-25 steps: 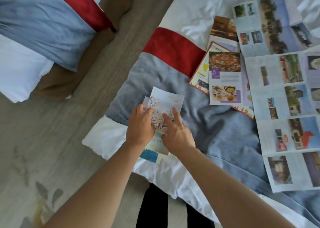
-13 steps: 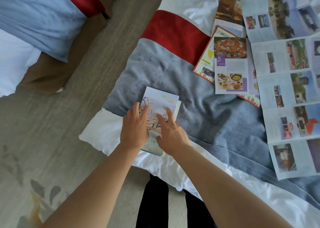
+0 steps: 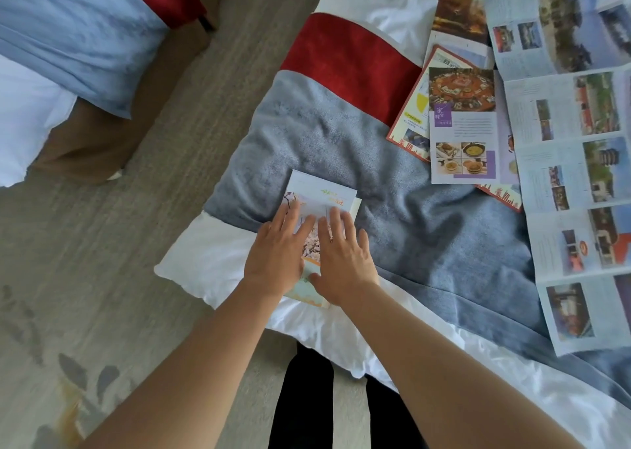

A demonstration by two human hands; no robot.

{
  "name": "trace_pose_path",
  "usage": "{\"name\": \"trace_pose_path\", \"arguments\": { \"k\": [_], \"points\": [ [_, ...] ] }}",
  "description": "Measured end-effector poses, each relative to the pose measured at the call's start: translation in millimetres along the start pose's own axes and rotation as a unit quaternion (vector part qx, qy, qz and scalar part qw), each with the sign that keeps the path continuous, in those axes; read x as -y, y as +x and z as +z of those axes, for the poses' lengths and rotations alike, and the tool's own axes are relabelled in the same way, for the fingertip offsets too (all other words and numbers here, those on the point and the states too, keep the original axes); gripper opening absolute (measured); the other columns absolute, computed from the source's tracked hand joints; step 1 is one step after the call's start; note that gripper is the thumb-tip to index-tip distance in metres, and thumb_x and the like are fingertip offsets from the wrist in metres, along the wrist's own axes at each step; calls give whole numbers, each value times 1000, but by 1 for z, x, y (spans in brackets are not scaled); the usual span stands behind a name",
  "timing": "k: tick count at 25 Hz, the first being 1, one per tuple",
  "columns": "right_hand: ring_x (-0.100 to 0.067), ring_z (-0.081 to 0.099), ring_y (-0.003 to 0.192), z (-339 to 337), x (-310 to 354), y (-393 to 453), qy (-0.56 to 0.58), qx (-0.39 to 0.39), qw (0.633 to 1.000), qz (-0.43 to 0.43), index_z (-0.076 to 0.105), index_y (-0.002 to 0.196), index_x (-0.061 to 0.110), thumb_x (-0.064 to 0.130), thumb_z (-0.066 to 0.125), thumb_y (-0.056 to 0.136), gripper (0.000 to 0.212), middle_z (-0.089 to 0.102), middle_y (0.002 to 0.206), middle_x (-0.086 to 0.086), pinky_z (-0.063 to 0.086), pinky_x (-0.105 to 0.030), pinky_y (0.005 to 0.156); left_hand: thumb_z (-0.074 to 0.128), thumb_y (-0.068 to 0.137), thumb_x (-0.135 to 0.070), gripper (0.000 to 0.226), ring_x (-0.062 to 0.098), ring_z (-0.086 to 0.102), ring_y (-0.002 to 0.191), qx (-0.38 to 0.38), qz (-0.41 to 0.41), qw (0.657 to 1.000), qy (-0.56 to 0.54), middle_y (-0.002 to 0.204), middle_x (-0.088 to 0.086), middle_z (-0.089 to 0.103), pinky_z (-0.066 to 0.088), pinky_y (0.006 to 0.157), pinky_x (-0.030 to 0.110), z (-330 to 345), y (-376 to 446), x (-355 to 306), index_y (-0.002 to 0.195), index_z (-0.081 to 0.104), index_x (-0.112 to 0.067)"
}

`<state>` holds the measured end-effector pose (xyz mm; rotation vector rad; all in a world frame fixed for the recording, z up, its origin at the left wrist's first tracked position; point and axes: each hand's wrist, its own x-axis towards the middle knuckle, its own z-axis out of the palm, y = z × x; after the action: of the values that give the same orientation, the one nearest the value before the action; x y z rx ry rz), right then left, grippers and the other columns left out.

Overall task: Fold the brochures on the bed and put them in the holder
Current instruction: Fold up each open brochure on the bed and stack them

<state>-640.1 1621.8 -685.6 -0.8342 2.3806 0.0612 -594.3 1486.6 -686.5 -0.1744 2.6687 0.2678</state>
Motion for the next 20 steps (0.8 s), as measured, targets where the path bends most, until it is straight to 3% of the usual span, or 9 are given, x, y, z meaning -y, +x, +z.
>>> {"name": "trace_pose_path", "arguments": {
  "k": [8,11,17,20],
  "points": [
    [-36,-1,151,-16,-10,-6,28,-26,999,6,8,155,12,50,68,85,100,1,162,-15,13,-52,121,69,86,-36,65,31,14,149,2,-14,999,52,157,12,21,21,119,46,-23,9,-18,139,38,-18],
    [-36,1,151,-37,-39,-22,29,-54,998,23,11,155,14,51,66,86,96,3,163,-15,14,-50,121,66,86,-49,68,30,19,147,-10,7,998,54,157,11,22,18,119,49,-49,18,-37,138,39,-16],
    [-34,6,151,-80,-121,-56,34,-95,993,62,12,156,16,50,63,88,92,8,164,-14,16,-47,121,61,89,-48,65,27,24,146,-34,54,997,45,157,11,26,24,117,42,-97,50,-109,140,38,-16],
    [-34,-3,154,-93,-172,-78,54,-85,990,96,3,159,15,51,59,93,93,-1,167,-14,10,-50,123,61,90,-47,63,28,28,142,-35,76,995,49,155,10,27,27,115,43,-115,66,-157,140,39,-16]
  ]
}}
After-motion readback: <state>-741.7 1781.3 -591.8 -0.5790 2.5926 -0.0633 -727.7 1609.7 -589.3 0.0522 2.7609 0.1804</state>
